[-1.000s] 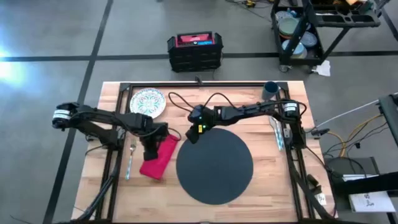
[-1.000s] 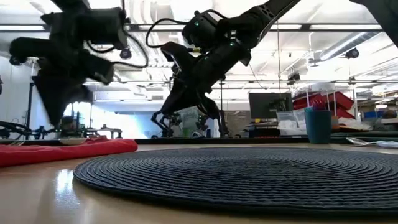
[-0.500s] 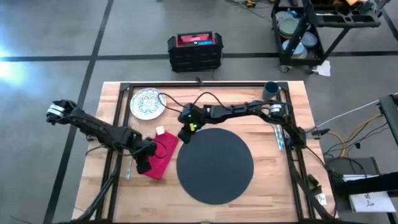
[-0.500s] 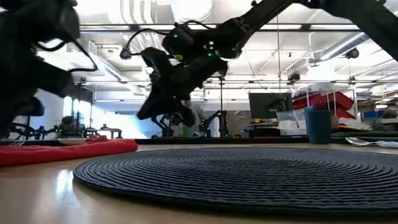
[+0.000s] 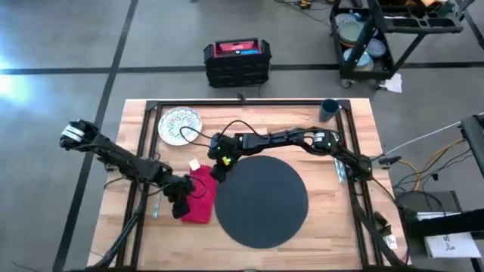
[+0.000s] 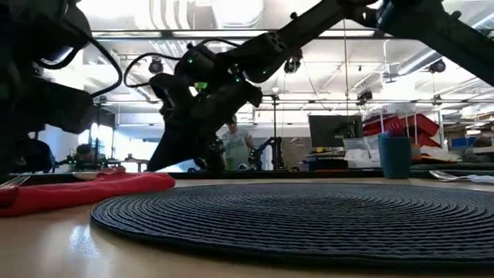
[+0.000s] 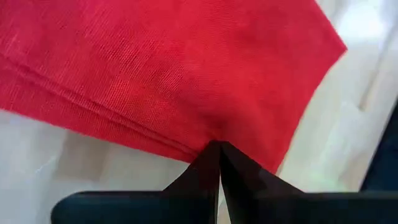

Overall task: Set table place
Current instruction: Move the red napkin to the left of the black placemat

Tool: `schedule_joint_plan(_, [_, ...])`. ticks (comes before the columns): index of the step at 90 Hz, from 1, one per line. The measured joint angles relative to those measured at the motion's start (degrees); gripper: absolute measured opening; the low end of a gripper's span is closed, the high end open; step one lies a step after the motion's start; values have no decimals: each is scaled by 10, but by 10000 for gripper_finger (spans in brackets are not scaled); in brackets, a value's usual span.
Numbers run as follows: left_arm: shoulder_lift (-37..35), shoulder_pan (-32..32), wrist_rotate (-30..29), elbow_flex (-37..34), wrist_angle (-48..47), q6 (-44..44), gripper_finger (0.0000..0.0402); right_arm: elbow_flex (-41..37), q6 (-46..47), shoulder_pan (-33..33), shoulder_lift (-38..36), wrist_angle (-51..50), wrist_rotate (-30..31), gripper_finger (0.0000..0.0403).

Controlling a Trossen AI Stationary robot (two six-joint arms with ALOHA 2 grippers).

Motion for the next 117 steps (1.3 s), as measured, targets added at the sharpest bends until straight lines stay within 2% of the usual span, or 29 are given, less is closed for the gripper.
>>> schedule_joint_plan(21, [-11,0,13,-1,11,35,0,31,-17,10,22,-38,-5,0])
schedule_joint_plan(36, [-61,0,16,-1,3,39,0,34,-28,4,-6,-53,15,0])
schedule_joint_plan(50, [-115,5,-25,1,-39,56,0,35,-48,6,-23,-78,38,0])
schedule_joint_plan(68, [-146,33,-107,21,-149,110,0,24,-51,9,-21,-77,60,0])
schedule_joint_plan(92, [-155,75,-115,27,-167,153,0,-31,-18,-11,-20,-7,60,0])
schedule_joint_plan(117, [-158,87,-134,33,-164,180,0,-38,-5,-8,-32,-14,54,0])
